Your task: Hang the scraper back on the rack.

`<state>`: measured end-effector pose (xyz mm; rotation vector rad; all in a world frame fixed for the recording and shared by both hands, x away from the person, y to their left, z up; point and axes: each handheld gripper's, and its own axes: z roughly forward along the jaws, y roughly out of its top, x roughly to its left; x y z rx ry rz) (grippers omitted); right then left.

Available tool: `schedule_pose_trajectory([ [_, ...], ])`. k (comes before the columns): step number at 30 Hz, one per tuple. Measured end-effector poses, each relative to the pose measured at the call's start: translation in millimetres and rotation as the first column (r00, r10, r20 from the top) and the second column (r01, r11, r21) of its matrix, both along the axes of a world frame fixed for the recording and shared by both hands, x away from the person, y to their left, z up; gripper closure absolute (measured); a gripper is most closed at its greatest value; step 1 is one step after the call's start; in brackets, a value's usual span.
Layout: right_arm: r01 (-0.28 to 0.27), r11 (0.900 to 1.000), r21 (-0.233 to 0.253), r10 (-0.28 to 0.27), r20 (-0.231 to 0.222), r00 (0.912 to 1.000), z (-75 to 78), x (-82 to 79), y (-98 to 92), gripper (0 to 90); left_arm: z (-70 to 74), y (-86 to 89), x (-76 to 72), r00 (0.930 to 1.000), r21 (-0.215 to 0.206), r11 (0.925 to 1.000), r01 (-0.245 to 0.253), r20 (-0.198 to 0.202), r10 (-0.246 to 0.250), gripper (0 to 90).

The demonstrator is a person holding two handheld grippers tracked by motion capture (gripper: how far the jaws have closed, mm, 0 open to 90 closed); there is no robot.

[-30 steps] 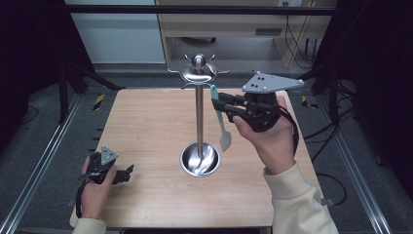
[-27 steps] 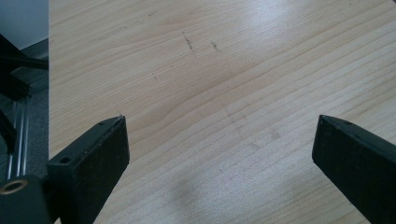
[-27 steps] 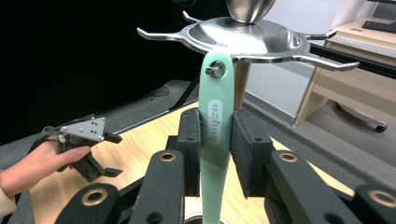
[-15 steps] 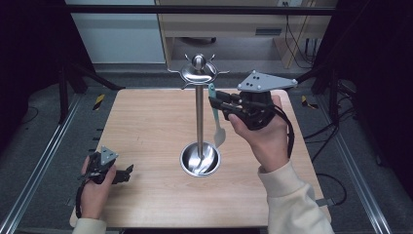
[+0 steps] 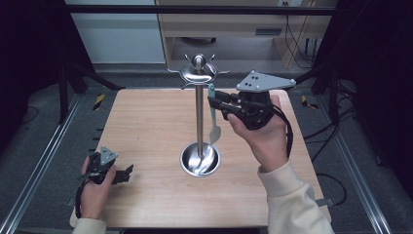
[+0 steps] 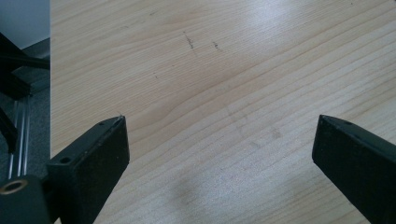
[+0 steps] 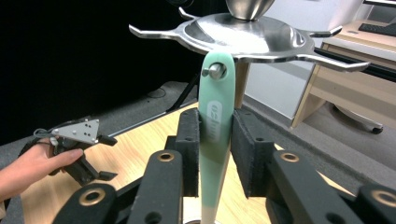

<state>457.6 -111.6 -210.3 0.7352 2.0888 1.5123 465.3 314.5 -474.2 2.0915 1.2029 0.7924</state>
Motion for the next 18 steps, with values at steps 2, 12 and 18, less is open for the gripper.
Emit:
schedule_pose_trajectory([
  [2, 0.010, 1.000, -0.017, -0.010, 0.002, 1.0000, -0.6, -1.1, -0.9, 66.6, -0.1, 0.1, 0.1, 1.0000, 0.000, 1.0000, -0.002, 0.001, 0.002, 3.7],
  [12, 0.090, 0.993, -0.079, -0.091, -0.005, 0.9959, -9.4, -2.2, -14.9, 47.1, -0.2, 0.2, 0.2, 1.0000, 0.004, 1.0000, -0.003, -0.002, 0.003, 3.6],
  [18, 0.184, 0.980, -0.072, -0.185, -0.007, 0.9826, -26.1, 1.5, -36.2, 31.6, -0.1, 0.3, -0.3, 1.0000, 0.000, 1.0000, -0.007, 0.005, 0.007, 3.5],
])
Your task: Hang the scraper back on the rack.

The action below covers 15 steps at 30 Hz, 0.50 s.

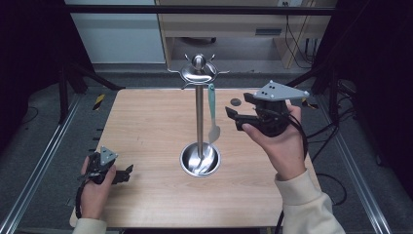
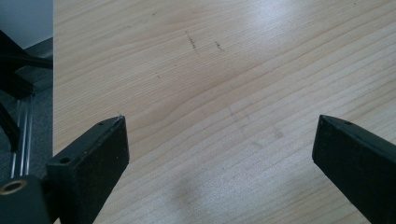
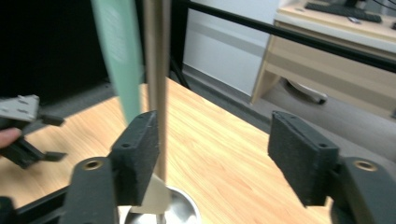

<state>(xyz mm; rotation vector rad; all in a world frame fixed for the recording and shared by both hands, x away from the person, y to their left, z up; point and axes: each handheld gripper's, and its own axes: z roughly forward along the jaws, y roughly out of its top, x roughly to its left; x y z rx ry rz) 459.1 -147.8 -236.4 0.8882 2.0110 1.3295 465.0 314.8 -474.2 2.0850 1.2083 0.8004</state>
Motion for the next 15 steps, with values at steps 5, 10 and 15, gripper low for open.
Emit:
schedule_pose_trajectory([
  [5, 0.093, 0.995, -0.020, -0.093, 0.023, 0.9954, -16.9, 0.7, -17.2, 17.4, 0.9, 0.0, -0.3, 0.9999, 0.000, 1.0000, -0.005, 0.010, 0.005, 3.4],
  [10, 0.120, 0.993, -0.023, -0.119, 0.024, 0.9926, -35.6, -1.8, -33.5, 10.8, 2.4, -0.7, -0.2, 0.9994, -0.002, 1.0000, -0.007, 0.033, 0.007, 3.2],
  [15, 0.124, 0.992, -0.013, -0.123, 0.017, 0.9922, -54.2, -6.6, -46.9, 8.1, 2.8, -0.7, -0.6, 0.9987, 0.000, 0.9999, -0.010, 0.050, 0.010, 3.2],
])
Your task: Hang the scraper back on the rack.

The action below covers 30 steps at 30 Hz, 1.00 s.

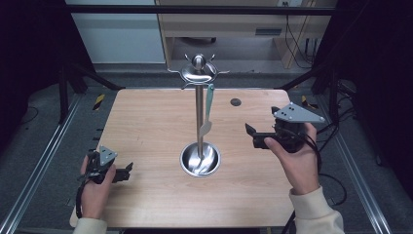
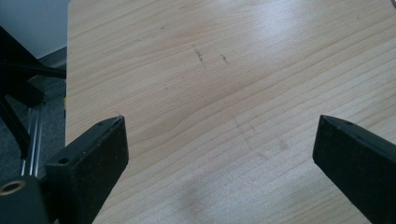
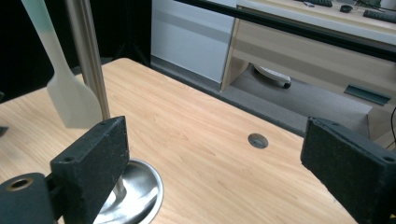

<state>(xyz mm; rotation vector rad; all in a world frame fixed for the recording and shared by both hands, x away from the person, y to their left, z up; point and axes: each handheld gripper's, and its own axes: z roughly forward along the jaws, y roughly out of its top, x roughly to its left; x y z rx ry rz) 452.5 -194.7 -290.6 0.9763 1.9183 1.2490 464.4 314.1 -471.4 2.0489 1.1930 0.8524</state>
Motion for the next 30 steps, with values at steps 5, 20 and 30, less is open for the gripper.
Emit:
schedule_pose_trajectory([
  [5, 0.017, 1.000, -0.011, -0.017, -0.021, 0.9996, -17.2, -3.5, -5.0, 8.2, 0.9, 2.1, -1.3, 0.9999, -0.010, 0.9999, -0.010, 0.010, 0.010, 3.3],
  [20, 0.049, 0.997, -0.067, -0.055, -0.097, 0.9937, -73.5, 0.8, -1.3, 9.5, 8.0, 11.3, -6.8, 0.9952, -0.055, 0.9970, -0.053, 0.079, 0.058, 3.4],
  [30, 0.049, 0.997, -0.054, -0.056, -0.141, 0.9884, -108.8, 9.7, 1.3, 12.1, 9.4, 13.3, -7.1, 0.9931, -0.071, 0.9956, -0.062, 0.095, 0.069, 3.4],
])
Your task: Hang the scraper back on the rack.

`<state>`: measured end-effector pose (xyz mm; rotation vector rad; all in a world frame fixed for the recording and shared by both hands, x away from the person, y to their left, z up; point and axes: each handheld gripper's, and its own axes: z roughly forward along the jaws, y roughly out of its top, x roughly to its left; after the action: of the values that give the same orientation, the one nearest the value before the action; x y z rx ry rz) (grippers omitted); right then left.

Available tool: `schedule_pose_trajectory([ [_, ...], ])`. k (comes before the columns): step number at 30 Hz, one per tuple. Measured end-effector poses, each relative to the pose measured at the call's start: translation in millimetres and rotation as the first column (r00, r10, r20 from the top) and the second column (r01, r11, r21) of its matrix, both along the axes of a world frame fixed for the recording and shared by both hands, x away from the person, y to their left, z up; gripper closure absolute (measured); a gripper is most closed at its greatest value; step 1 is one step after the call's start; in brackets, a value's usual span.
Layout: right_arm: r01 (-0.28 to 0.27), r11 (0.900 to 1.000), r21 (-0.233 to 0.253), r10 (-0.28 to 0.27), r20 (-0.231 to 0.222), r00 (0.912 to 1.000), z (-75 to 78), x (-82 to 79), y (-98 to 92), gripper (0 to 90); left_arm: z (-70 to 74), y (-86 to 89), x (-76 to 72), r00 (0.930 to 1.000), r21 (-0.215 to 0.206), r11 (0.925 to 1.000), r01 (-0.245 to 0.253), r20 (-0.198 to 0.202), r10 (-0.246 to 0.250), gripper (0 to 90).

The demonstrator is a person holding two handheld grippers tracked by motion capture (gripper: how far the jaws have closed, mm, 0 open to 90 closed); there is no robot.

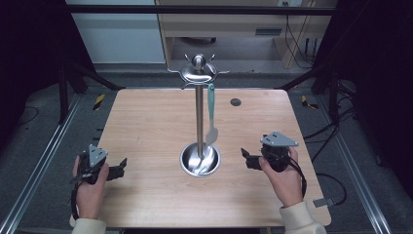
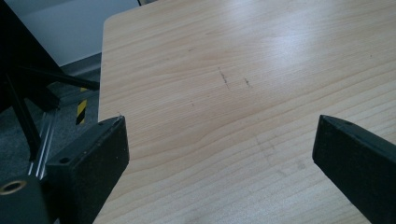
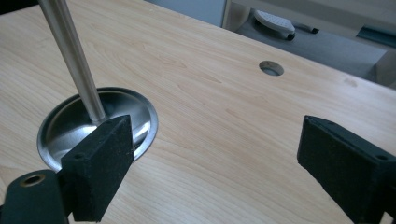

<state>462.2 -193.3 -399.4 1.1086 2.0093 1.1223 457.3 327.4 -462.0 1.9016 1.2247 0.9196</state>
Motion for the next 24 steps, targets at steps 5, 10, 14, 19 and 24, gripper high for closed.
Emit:
schedule_pose_trajectory([
  [5, 0.025, 1.000, -0.005, -0.025, 0.003, 0.9997, -18.0, 6.1, -1.2, 13.7, 1.1, 0.5, -1.2, 0.9998, 0.001, 1.0000, -0.008, 0.016, 0.008, 3.3],
  [10, 0.059, 0.998, -0.014, -0.059, -0.017, 0.9981, -29.8, 10.5, -5.6, 14.4, 1.0, 1.3, -0.7, 0.9998, 0.001, 1.0000, -0.009, 0.017, 0.009, 3.2],
  [14, 0.086, 0.996, -0.013, -0.086, -0.029, 0.9959, -40.8, 15.1, -12.3, 14.3, 1.3, 1.3, -0.7, 0.9997, -0.007, 0.9999, -0.010, 0.023, 0.010, 2.1],
  [19, 0.111, 0.994, -0.010, -0.111, -0.049, 0.9926, -52.2, 20.3, -17.8, 14.1, 0.8, 1.4, -0.5, 0.9997, -0.018, 0.9998, -0.009, 0.023, 0.009, 2.0],
  [24, 0.132, 0.991, -0.021, -0.133, -0.059, 0.9894, -63.8, 27.9, -22.3, 14.7, -0.1, -1.5, 0.8, 0.9997, -0.021, 0.9997, 0.013, 0.023, -0.013, 2.0],
])
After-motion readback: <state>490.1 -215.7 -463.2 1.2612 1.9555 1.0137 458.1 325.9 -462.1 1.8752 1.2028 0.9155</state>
